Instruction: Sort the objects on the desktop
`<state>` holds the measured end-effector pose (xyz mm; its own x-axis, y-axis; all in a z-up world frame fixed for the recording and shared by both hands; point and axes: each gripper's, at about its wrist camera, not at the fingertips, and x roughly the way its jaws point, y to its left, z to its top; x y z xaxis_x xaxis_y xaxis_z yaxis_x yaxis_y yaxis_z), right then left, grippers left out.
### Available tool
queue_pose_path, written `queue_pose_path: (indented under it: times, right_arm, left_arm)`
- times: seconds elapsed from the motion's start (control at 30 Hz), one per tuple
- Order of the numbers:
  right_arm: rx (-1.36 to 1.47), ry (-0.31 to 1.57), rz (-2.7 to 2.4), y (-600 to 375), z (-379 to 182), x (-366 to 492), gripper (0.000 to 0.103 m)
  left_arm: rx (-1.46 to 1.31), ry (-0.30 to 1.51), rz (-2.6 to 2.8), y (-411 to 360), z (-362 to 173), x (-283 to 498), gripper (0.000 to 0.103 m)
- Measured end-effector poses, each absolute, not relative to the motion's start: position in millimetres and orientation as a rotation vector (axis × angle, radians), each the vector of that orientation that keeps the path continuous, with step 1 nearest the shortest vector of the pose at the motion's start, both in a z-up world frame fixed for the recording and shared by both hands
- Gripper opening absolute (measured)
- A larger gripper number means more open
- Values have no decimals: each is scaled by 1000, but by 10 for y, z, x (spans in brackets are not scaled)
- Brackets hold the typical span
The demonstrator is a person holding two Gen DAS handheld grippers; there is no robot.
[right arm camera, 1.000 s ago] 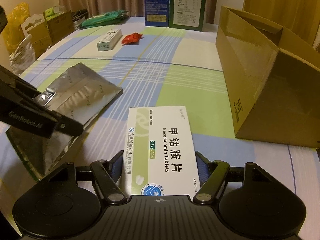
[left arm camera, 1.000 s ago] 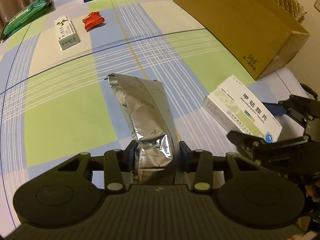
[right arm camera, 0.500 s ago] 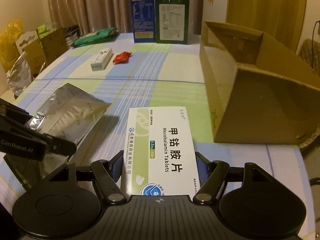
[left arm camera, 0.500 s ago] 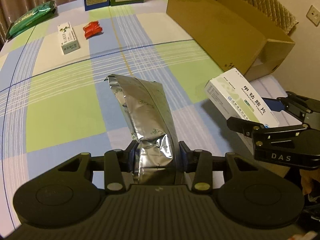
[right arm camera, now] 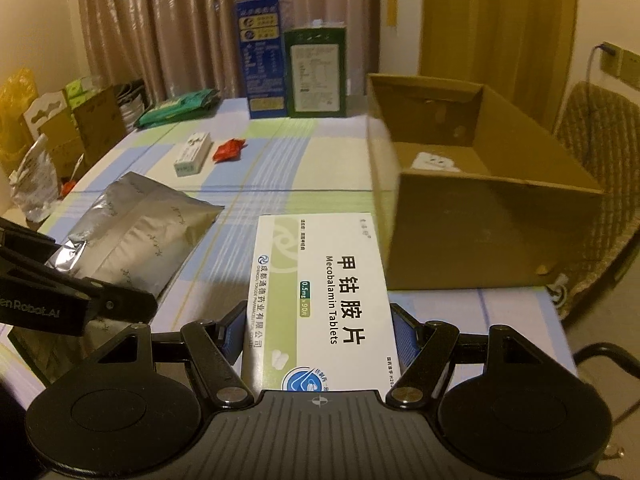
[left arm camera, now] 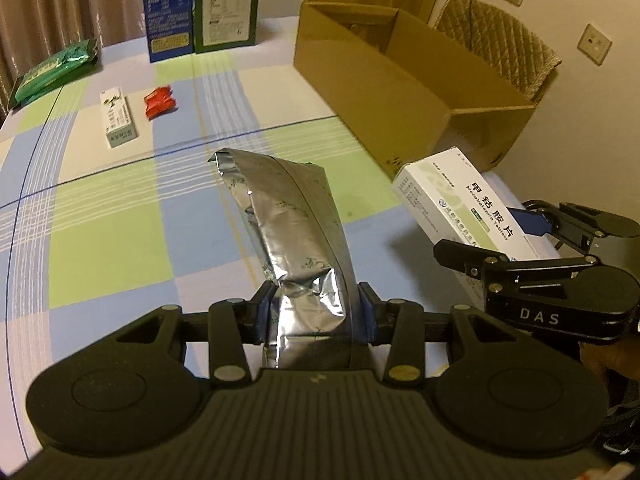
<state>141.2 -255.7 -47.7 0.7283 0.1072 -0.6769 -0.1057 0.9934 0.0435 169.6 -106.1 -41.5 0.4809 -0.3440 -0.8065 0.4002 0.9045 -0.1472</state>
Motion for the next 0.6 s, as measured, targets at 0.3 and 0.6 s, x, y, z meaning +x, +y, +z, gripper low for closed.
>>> queue_pose_path:
  times: [0.3, 0.6]
  right_arm:
    - [40, 699, 39, -2896, -216, 1228, 68]
    - [72, 671, -18, -3208, -73, 1141, 68]
  left_arm:
    - [69, 927, -509, -1363, -207, 1611, 37]
    - [74, 901, -552, -1649, -90, 1589, 37]
